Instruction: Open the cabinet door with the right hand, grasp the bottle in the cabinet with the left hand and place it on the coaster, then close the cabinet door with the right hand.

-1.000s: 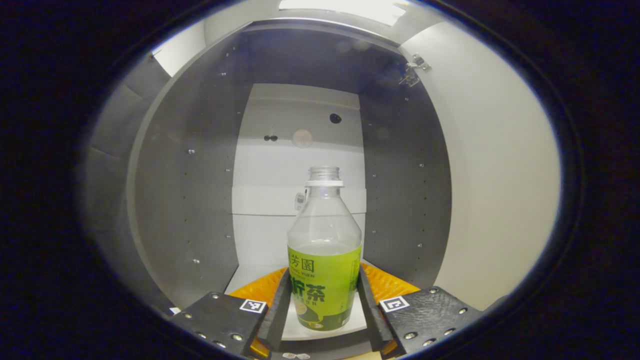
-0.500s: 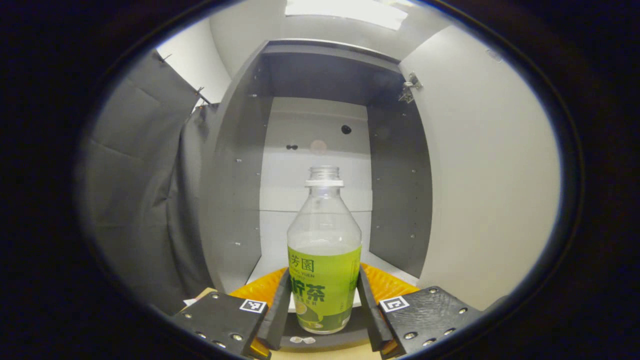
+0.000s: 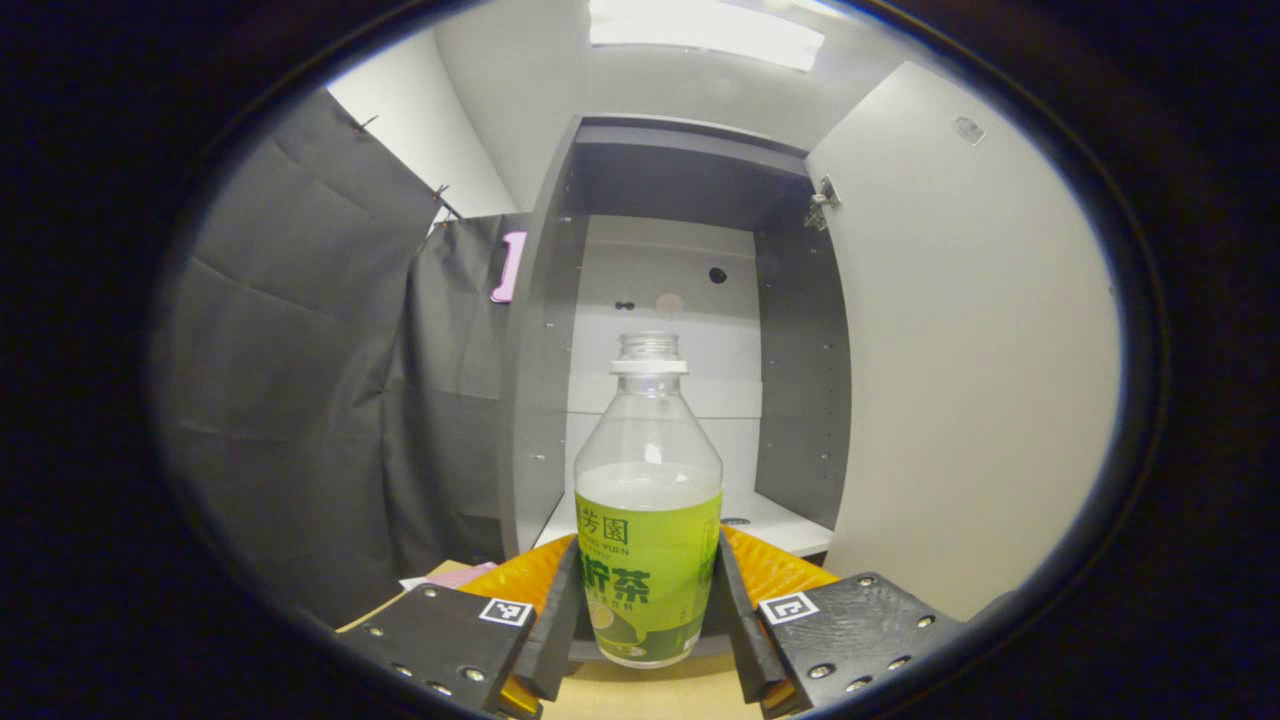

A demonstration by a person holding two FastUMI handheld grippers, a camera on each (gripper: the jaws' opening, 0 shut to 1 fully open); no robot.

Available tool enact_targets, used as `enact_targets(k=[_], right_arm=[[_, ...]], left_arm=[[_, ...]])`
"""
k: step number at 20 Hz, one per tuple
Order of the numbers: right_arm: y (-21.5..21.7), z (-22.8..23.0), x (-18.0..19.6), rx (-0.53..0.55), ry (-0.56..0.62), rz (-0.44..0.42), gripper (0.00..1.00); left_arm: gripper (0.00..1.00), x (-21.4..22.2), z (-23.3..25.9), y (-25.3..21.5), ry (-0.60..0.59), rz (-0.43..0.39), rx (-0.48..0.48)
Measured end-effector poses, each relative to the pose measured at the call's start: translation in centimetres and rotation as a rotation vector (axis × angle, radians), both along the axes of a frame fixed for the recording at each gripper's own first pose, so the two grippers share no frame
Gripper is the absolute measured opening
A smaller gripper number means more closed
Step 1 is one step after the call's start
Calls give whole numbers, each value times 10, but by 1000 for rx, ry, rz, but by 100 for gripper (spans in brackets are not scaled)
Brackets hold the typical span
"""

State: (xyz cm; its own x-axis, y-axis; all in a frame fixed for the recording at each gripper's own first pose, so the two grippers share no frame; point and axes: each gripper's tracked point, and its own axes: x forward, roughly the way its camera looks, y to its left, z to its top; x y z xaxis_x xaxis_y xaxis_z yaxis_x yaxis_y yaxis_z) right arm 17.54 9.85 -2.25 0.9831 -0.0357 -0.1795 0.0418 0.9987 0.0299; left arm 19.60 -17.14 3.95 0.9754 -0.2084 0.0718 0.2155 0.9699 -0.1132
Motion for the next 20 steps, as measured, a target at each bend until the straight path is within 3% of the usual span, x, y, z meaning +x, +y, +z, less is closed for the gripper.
enact_targets(k=[3,7,8,14,15,16,19,20], right_arm=[[1,0,-2,15,-5,20,97],[3,-3,-3,25,-2,50,97],[6,-3,-3,27,0,61,96],[14,-3,-1,11,-10,89,96],[15,-3,1,14,-9,90,96],[16,-3,1,16,-8,92,96],[18,-6,5,14,-4,93,96],[17,-6,6,15,0,89,96]], left_arm=[[63,-24,-12,12,12,24,-2],[71,-53,-36,26,22,47,7],[63,-60,-43,28,25,53,14],[71,-93,-86,38,51,62,50],[67,-98,-93,38,57,59,48],[72,-106,-102,39,66,61,46],[72,-117,-129,42,96,72,61],[67,-121,-139,40,102,70,65]])
